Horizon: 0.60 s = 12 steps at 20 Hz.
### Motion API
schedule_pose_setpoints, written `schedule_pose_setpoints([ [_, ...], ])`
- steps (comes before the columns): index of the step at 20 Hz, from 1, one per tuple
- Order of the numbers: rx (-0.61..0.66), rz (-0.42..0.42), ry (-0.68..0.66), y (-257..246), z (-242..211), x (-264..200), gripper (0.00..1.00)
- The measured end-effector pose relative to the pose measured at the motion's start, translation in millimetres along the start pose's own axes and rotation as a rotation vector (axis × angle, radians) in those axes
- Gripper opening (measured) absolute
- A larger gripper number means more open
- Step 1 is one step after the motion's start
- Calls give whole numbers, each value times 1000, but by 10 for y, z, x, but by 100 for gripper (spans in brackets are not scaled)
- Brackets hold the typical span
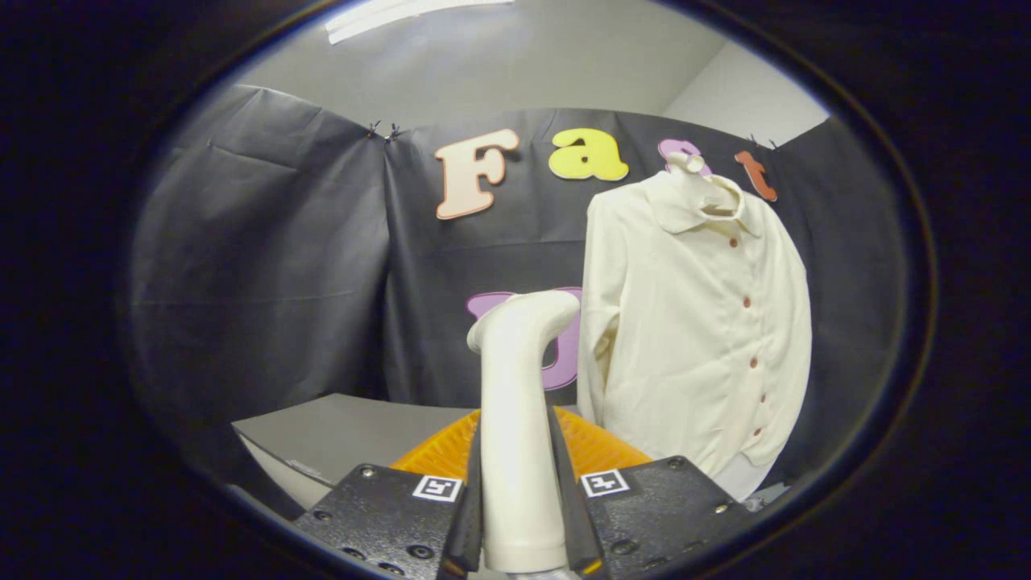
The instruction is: Iron the clothes twice with a garment steamer, once on the left side and once on the right side.
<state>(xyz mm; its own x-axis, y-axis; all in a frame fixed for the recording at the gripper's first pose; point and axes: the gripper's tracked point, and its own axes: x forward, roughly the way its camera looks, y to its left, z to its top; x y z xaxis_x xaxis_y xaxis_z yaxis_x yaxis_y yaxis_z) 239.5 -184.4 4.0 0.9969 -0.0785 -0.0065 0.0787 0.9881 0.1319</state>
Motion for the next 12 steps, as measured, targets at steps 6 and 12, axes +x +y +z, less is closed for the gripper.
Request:
schedule_pose_setpoints([
  [6,45,-48,-96,-609,290,56,39],
  [12,137,-81,-172,-1182,405,263,39],
])
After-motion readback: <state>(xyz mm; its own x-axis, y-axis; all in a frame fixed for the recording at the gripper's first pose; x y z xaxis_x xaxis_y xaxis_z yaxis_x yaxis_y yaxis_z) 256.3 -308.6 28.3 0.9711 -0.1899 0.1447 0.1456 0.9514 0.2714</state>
